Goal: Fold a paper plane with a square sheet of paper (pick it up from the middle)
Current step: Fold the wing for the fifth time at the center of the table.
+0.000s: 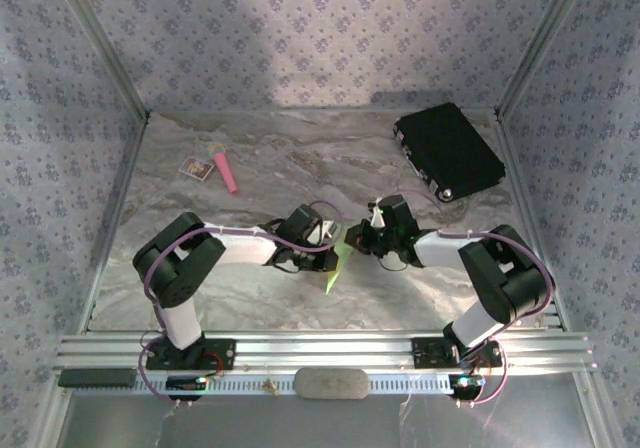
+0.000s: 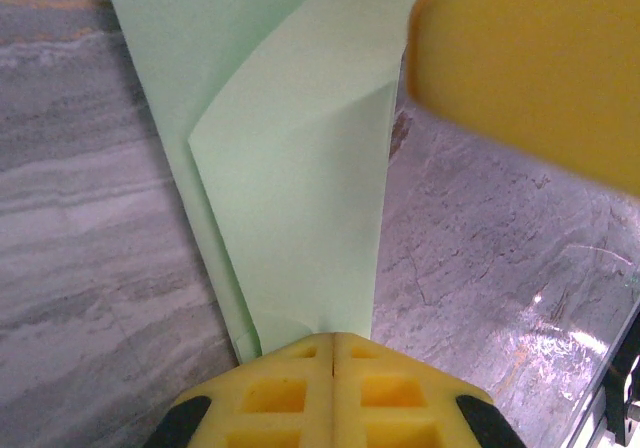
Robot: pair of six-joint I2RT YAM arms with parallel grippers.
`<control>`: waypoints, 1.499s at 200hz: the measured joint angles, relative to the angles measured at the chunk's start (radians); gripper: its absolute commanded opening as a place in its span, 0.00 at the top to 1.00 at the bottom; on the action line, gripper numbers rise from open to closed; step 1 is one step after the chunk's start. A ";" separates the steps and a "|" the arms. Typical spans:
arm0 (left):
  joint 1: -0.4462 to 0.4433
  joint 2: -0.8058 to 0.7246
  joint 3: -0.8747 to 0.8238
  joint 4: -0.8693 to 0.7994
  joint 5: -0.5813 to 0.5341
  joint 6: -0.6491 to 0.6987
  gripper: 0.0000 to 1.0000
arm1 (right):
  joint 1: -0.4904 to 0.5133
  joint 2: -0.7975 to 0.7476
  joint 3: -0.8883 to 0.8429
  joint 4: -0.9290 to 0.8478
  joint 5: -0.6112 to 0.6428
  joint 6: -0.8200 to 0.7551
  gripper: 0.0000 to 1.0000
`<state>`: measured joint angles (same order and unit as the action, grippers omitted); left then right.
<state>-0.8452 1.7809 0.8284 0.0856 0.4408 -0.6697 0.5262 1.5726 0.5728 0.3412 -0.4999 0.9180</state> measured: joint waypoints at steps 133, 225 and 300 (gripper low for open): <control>-0.004 0.002 0.000 0.004 0.000 0.000 1.00 | -0.131 0.144 0.043 0.013 -0.058 -0.029 0.98; -0.011 0.007 0.004 0.007 0.001 0.007 1.00 | -0.257 0.126 0.110 -0.100 -0.019 -0.096 1.00; -0.014 0.006 0.003 0.008 0.000 0.006 1.00 | -0.116 -0.082 0.077 -0.142 -0.011 -0.105 1.00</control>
<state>-0.8593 1.7874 0.8318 0.0940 0.4408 -0.6632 0.4099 1.4906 0.6495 0.1989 -0.5110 0.8131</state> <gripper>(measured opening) 0.047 0.052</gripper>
